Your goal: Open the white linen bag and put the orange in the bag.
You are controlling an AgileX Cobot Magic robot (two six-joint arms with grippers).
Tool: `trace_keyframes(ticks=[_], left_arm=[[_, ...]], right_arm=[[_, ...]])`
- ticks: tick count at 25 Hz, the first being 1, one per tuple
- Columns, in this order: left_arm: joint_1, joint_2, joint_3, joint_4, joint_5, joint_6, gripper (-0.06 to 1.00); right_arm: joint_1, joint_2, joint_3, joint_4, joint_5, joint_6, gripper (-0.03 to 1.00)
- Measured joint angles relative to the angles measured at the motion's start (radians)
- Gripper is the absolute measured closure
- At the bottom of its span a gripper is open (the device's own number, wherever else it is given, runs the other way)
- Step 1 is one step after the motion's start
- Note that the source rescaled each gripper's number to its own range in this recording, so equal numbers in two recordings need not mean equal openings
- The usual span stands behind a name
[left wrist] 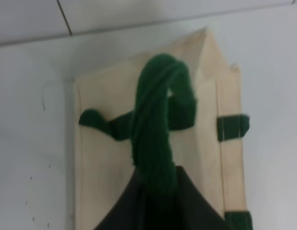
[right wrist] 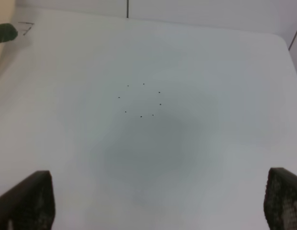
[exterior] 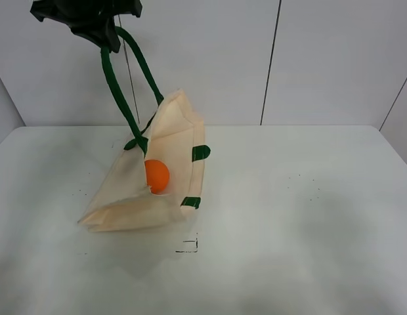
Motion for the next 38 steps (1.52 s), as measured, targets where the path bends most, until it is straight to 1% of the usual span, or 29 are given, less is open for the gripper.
trace_keyframes(ticks=[3,7,10,12,13,14,18,20,21,23,25,28,33,38], left_arm=[[0.0,0.01,0.077,-0.02,-0.044,0.0,0.94],[0.0,0.073,0.169,-0.085,-0.124,0.0,0.94],[0.0,0.157,0.197,-0.113,-0.171,-0.001,0.94],[0.0,0.203,0.201,-0.116,-0.186,0.003,0.89],[0.0,0.222,0.201,-0.117,-0.192,0.008,0.83],[0.0,0.235,0.202,-0.119,-0.195,0.013,0.73],[0.0,0.257,0.202,-0.118,-0.203,0.018,0.23],[0.0,0.257,0.202,-0.091,-0.205,0.032,0.11],[0.0,0.257,0.202,-0.064,-0.204,0.033,0.07],[0.0,0.257,0.202,-0.01,-0.192,0.021,0.04],[0.013,0.258,0.202,0.02,-0.178,0.0,0.03],[0.057,0.258,0.208,0.03,-0.168,-0.002,0.02],[0.166,0.258,0.213,0.029,-0.145,0.036,0.02],[0.274,0.258,0.213,0.029,-0.113,0.049,0.02]], right_arm=[[0.0,0.0,0.0,0.0,0.0,0.0,-0.03],[0.0,0.0,0.0,-0.003,0.0,0.0,-0.03],[0.0,0.0,0.0,-0.003,0.0,0.0,-0.03],[0.0,0.0,0.0,-0.004,0.0,0.0,-0.03],[0.0,0.0,0.0,-0.004,0.0,0.0,-0.03],[0.0,0.0,0.0,-0.004,0.0,0.0,-0.03],[0.0,0.0,0.0,-0.004,0.0,0.001,-0.03],[0.0,0.0,0.0,-0.004,0.0,0.001,-0.03],[0.0,0.0,0.0,-0.004,0.0,0.001,-0.03],[0.0,0.0,0.0,-0.004,0.0,0.001,-0.03],[0.0,0.0,0.0,-0.004,0.0,0.001,-0.03],[0.0,0.0,0.0,-0.004,0.0,0.001,-0.03],[0.0,0.0,0.0,-0.004,0.0,0.002,-0.03],[0.0,0.0,0.0,-0.004,0.0,0.002,-0.03]])
